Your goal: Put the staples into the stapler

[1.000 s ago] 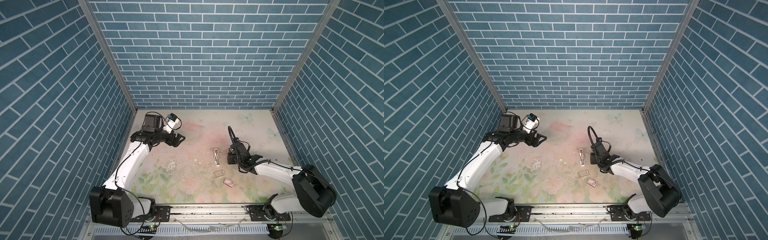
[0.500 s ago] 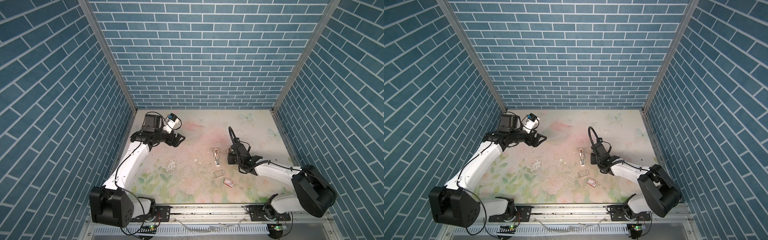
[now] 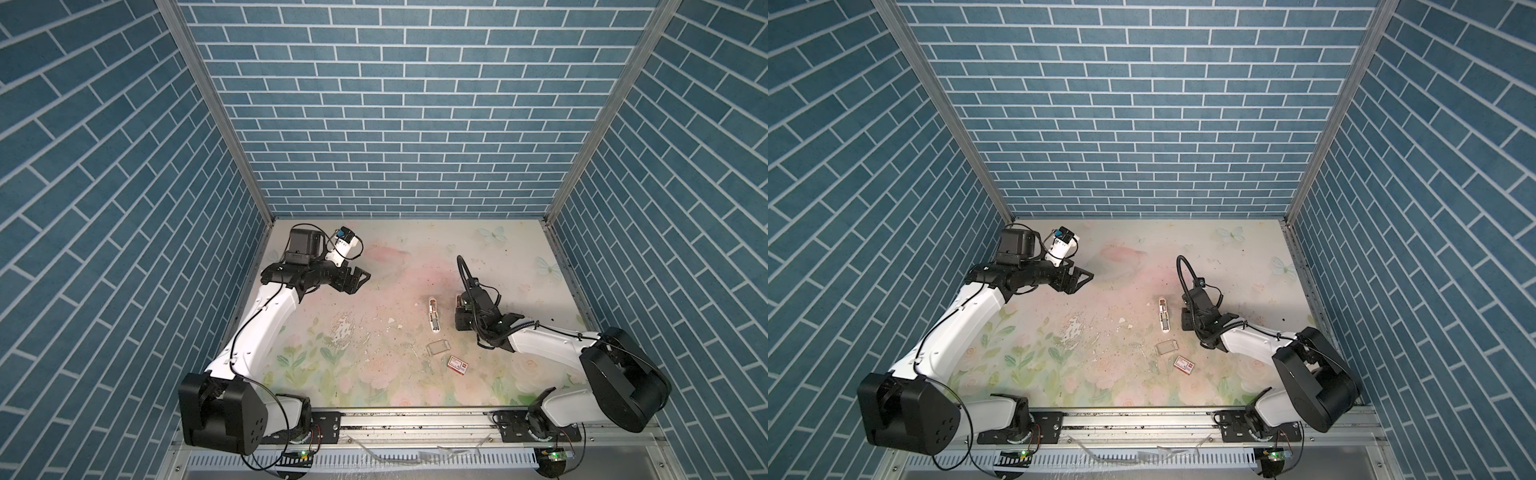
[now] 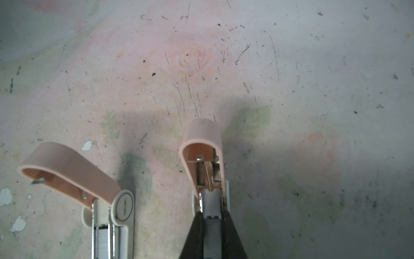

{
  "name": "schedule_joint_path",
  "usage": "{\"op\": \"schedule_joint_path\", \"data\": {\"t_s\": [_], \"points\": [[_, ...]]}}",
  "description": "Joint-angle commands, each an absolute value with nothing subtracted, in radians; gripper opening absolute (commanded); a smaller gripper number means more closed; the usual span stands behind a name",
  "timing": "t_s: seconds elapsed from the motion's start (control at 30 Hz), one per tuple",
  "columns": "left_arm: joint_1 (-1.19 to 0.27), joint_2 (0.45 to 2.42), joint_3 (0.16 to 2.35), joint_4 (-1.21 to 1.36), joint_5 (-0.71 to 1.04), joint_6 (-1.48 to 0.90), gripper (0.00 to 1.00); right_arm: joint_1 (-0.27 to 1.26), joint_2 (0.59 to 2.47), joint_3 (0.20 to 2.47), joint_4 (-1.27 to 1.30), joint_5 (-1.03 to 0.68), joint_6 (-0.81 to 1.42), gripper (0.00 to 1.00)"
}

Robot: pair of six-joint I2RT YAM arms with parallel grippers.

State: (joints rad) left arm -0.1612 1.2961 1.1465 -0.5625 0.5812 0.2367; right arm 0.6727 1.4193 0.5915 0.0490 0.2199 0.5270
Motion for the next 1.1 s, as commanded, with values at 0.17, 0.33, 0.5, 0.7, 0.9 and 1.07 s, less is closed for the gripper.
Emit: {"op": "schedule_joint_path", "data": {"t_s": [0.17, 0.33, 0.5, 0.7, 0.9, 1.07], "points": [[-0.153, 1.301, 1.143, -0.56, 0.581, 0.244, 0.9, 0.67, 1.44, 0.577, 0.071, 0.229, 0.552, 0.1], [-0.153, 1.301, 1.142, -0.56, 0.581, 0.244, 0.91, 0.669, 1.433, 0.571, 0.07, 0.233, 0.554, 0.1], [-0.153, 1.301, 1.141, -0.558, 0.581, 0.244, 0.9, 0.669, 1.428, 0.574, 0.058, 0.238, 0.552, 0.1], [-0.154, 1.3, 1.138, -0.557, 0.581, 0.244, 0.9, 0.669, 1.431, 0.565, 0.065, 0.234, 0.557, 0.1], [-0.154, 1.299, 1.135, -0.555, 0.583, 0.243, 0.91, 0.669, 1.428, 0.552, 0.067, 0.232, 0.568, 0.1], [-0.154, 1.296, 1.134, -0.553, 0.583, 0.244, 0.9, 0.669, 1.427, 0.543, 0.07, 0.232, 0.574, 0.1]]}}
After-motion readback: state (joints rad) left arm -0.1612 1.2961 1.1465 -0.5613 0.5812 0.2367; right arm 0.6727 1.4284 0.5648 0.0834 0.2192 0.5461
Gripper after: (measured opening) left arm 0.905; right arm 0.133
